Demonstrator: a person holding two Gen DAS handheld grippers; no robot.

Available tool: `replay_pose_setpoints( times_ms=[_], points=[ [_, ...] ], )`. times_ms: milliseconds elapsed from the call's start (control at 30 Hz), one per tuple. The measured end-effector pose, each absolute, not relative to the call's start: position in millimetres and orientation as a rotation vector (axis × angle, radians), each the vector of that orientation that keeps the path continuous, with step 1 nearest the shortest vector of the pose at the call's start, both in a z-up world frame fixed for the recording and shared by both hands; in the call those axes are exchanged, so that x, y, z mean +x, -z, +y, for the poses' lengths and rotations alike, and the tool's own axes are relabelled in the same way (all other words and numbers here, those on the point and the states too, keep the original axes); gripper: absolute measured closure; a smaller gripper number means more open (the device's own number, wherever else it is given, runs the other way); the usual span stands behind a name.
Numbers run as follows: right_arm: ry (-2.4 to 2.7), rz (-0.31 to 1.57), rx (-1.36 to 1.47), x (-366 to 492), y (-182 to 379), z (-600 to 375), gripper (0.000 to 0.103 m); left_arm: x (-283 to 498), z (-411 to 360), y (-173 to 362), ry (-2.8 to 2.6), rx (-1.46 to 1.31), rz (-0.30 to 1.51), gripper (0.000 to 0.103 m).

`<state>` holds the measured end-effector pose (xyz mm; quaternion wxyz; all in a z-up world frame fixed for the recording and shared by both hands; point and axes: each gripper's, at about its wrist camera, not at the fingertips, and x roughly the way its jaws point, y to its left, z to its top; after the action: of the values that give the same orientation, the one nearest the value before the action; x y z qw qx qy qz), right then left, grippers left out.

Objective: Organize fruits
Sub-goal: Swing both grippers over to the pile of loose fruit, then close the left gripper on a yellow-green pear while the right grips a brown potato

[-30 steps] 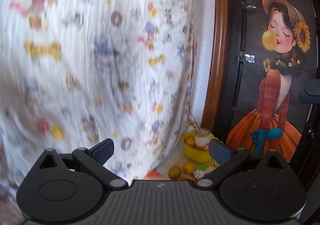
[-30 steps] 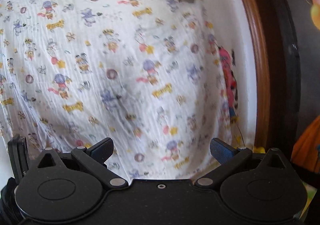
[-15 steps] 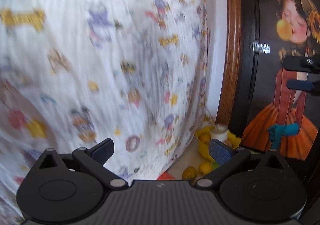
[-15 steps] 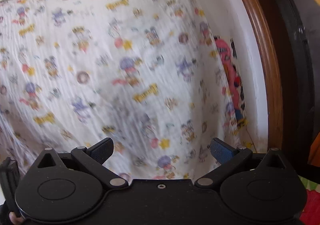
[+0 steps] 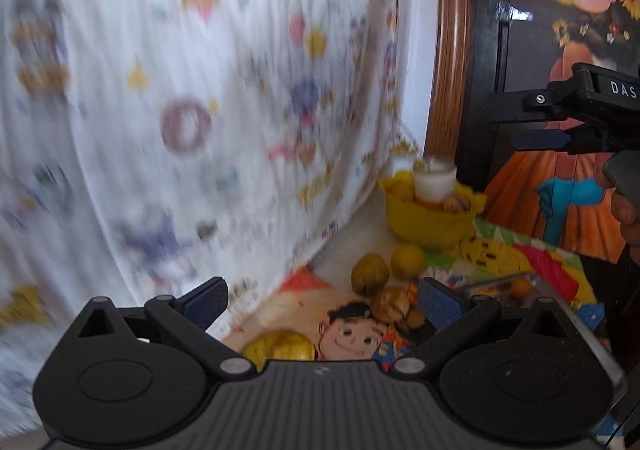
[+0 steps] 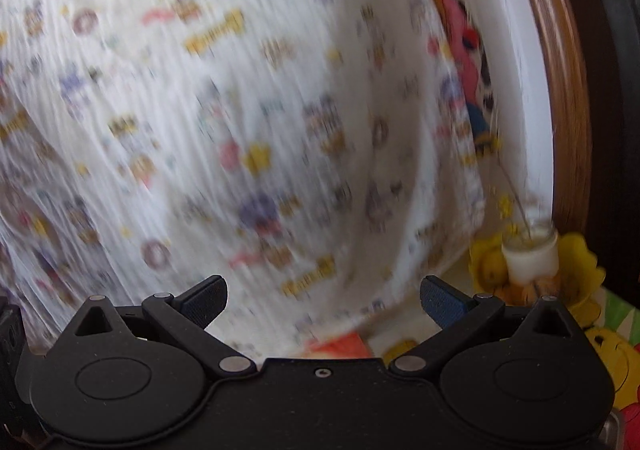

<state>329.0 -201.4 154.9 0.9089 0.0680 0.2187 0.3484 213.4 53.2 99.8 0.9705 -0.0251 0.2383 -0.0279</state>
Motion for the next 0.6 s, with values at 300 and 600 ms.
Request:
replay_pose_setpoints(
  times_ms=[300, 600],
  points=[
    [-0.691, 0.642, 0.123, 369.0, -74.5, -174.4, 0.002, 253.1, 62.2, -35.9, 0.008, -0.086, 0.603, 0.0],
    [-0.643, 0.811, 0.189, 401.2, -28.0, -165.3, 0.008, 269.6, 64.9, -13.3, 0.001, -0.091, 0.637, 0.0]
  ],
)
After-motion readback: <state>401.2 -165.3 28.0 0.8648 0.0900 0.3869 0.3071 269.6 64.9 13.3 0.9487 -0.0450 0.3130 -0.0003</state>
